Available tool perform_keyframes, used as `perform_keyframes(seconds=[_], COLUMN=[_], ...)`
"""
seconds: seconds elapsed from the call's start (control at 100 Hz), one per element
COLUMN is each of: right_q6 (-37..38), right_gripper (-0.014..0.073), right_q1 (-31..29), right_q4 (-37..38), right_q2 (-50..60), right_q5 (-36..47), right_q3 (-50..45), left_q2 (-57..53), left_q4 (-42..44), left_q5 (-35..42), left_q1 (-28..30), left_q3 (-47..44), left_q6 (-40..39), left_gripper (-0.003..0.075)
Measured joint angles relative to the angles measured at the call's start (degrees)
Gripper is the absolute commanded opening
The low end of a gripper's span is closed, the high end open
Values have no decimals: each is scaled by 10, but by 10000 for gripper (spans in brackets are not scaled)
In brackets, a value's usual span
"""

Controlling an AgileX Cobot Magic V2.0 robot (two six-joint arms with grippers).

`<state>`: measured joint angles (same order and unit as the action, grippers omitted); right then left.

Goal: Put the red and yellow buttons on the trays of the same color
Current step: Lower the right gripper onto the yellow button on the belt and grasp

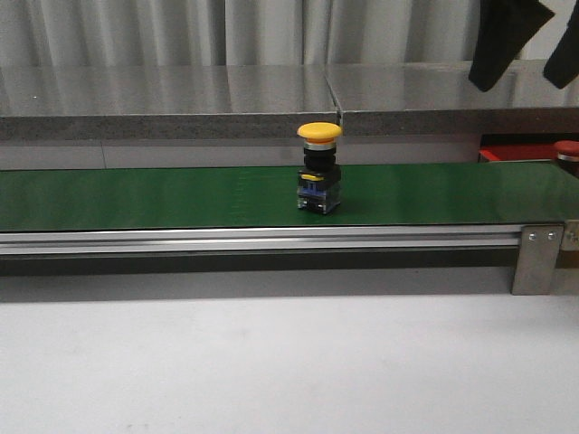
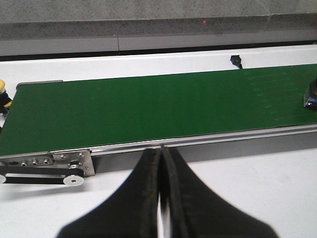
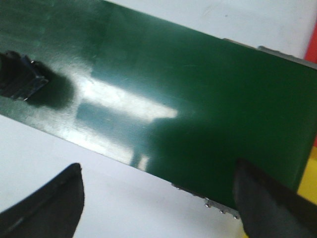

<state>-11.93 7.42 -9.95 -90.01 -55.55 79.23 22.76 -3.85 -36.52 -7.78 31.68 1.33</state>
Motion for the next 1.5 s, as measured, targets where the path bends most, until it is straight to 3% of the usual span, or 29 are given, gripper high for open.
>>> perform_keyframes(seconds=[0.48, 0.9, 0.99, 1.19, 1.5], right_q6=[-91, -100, -100, -102, -97], right_gripper=[611, 607, 554, 305, 300], right_q1=[86, 99, 99, 99, 98], right_q4=[-29, -44, -45, -48, -48], right_q2=[-95, -127, -129, -136, -127], right_q5=[-30, 48, 56, 59, 65], right_q3=[60, 61, 61, 61, 61], left_q2=[0, 0, 0, 0, 0], left_q4=[0, 0, 0, 0, 0], left_q5=[0, 0, 0, 0, 0], left_q1=[0, 0, 0, 0, 0], left_q3=[0, 0, 0, 0, 0], left_q6=[0, 0, 0, 0, 0], left_gripper=[-19, -19, -19, -19, -19])
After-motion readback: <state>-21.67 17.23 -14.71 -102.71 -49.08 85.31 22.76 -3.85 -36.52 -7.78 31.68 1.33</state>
